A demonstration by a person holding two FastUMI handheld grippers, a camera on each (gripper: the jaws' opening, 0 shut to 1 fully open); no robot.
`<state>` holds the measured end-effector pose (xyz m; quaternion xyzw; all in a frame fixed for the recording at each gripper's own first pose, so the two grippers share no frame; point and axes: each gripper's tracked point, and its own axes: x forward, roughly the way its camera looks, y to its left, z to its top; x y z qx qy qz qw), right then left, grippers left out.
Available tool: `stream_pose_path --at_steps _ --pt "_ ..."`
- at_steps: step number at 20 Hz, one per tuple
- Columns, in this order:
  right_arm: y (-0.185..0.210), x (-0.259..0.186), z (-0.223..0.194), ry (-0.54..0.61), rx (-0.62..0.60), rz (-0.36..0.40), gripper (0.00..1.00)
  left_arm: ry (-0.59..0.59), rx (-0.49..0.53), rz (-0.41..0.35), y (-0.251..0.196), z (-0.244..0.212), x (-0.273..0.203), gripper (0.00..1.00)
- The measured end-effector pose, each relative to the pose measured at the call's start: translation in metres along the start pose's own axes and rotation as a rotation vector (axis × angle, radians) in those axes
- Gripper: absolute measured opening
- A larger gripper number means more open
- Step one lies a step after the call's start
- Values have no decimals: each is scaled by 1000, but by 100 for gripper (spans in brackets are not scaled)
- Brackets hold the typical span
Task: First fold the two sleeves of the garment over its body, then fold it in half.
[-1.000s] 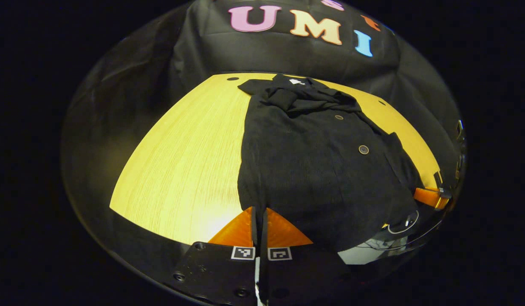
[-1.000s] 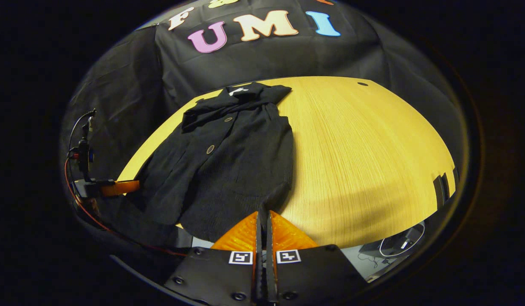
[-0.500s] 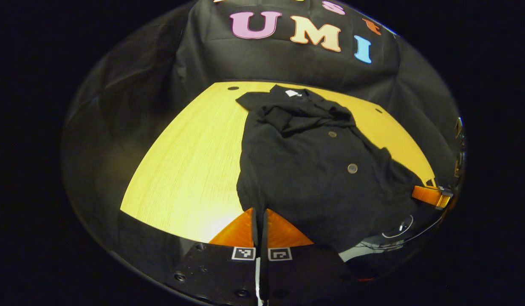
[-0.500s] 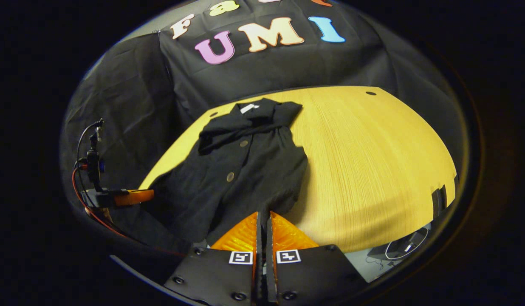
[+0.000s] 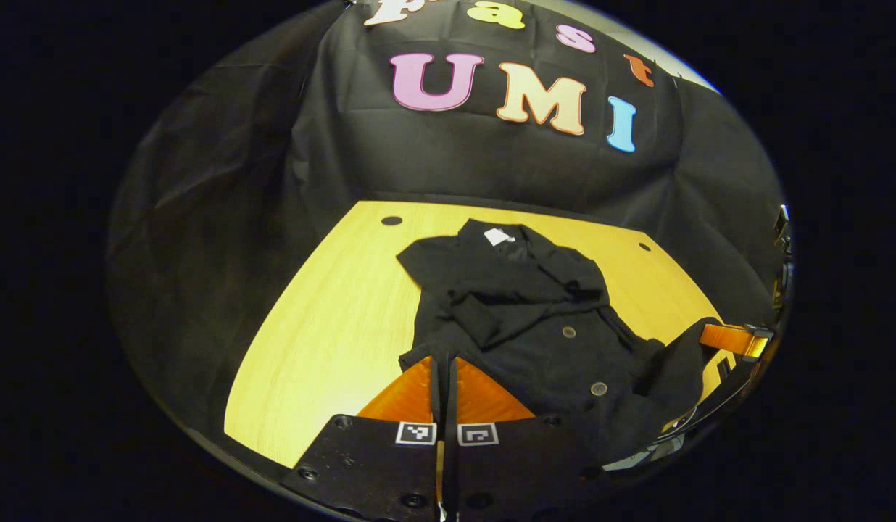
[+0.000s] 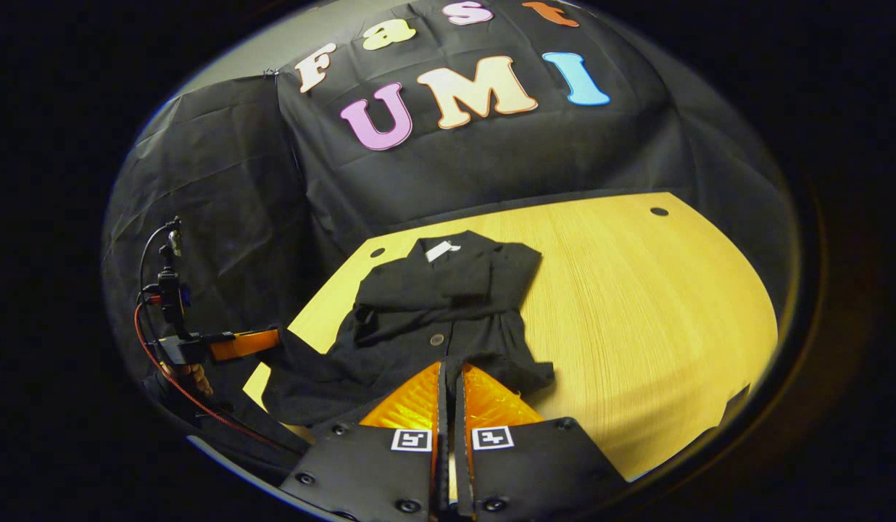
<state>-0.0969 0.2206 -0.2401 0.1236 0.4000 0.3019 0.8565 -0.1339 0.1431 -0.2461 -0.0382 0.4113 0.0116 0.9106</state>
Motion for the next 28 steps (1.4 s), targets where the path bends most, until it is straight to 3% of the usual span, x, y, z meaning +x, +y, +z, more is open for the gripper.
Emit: stream_pose_path --at_steps 9,21,25,27,28 --pt "2 44 92 -110 -36 -20 6 -73 40 -10 23 66 50 0" --pt "-19 100 172 -210 -29 -117 6 -126 47 -72 30 128 124 0" --pt "-29 128 196 -229 -27 -182 6 -124 66 -73 38 144 153 0" --pt "-44 139 205 -243 -23 -270 6 -140 90 -9 54 153 170 0" --pt "-49 134 210 -265 -18 -310 28 -182 115 43 64 166 166 23"
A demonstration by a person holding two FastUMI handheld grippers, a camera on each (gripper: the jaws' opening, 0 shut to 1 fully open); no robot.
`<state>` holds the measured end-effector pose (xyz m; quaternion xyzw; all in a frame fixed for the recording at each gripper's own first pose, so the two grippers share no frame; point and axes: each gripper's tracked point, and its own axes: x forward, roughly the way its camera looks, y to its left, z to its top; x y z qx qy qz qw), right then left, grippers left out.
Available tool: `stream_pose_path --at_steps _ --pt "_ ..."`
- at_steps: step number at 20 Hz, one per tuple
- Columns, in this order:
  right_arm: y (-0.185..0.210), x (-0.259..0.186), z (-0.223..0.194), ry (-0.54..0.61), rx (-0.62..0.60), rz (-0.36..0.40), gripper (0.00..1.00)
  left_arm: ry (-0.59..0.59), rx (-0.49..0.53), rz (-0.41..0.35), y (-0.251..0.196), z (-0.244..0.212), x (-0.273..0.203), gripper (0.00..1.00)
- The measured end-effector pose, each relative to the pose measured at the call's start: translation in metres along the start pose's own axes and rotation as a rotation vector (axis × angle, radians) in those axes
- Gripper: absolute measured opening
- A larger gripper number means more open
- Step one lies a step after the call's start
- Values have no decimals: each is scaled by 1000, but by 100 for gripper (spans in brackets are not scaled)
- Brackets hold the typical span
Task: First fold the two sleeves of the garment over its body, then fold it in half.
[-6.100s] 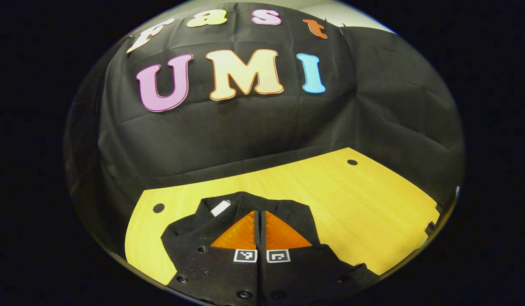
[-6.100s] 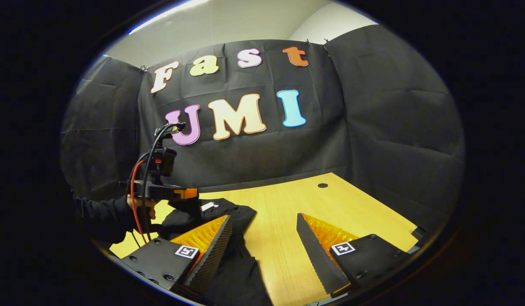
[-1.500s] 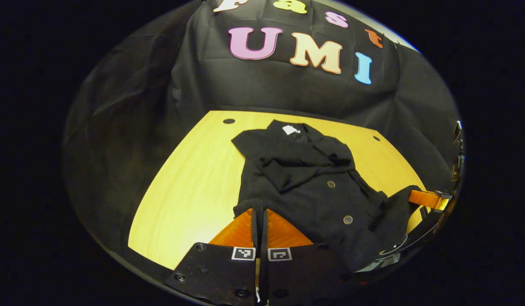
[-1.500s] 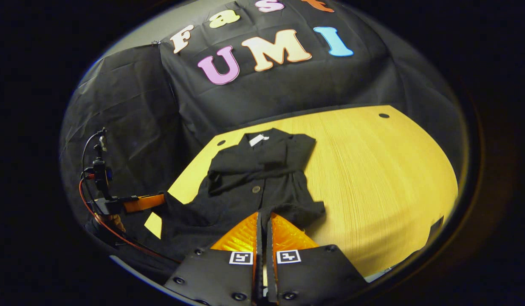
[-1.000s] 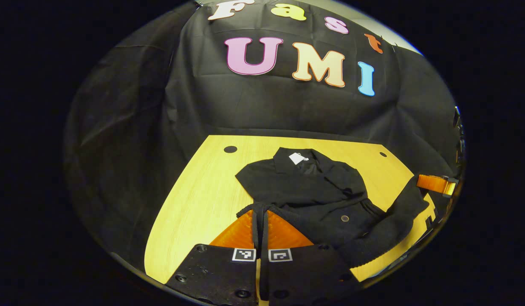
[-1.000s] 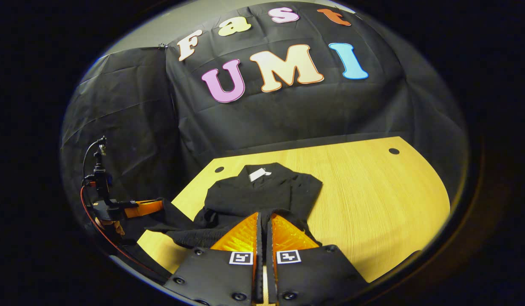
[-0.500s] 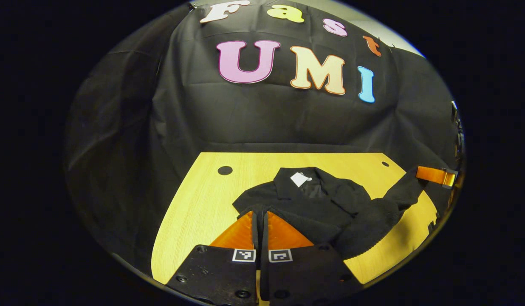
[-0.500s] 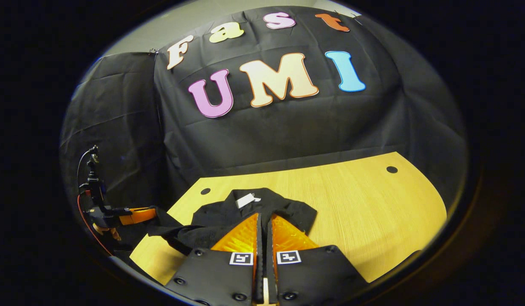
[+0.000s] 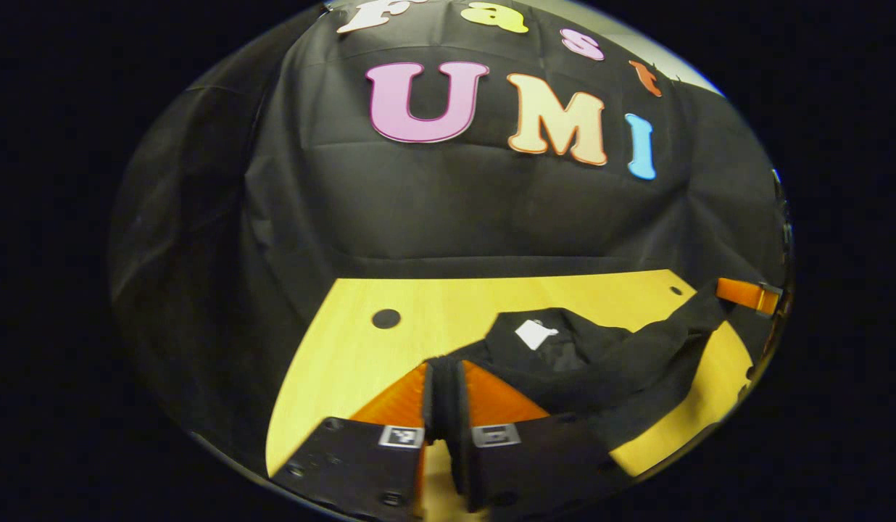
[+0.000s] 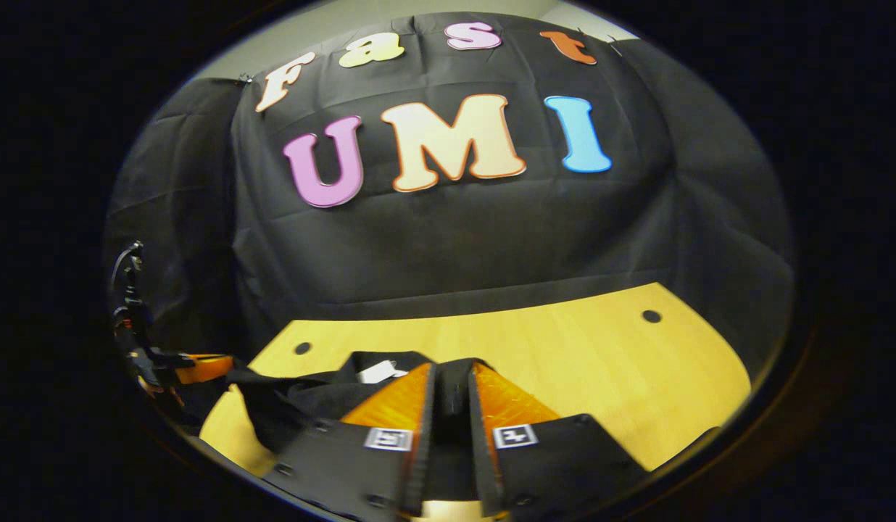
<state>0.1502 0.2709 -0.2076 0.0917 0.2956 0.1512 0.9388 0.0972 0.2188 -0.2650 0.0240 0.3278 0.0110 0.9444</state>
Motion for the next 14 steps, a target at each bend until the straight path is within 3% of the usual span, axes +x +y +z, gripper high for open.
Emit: stream_pose_path --at_steps 3,7,10,11,13,14 --pt "2 -14 25 -116 11 -25 96 -162 46 67 7 49 -21 91" --pt "5 -66 37 -237 -40 -4 98 -292 -3 52 -13 80 -70 95" --pt "6 -111 42 -311 -59 39 97 -337 -8 70 -24 81 -112 92" --pt "5 -127 42 -330 -61 51 92 -347 -4 73 -28 81 -126 92" --pt "5 -158 34 -352 -65 76 97 -366 -1 86 -33 79 -155 94" --pt "4 -173 32 -368 -65 85 93 -379 -3 91 -36 78 -171 94"
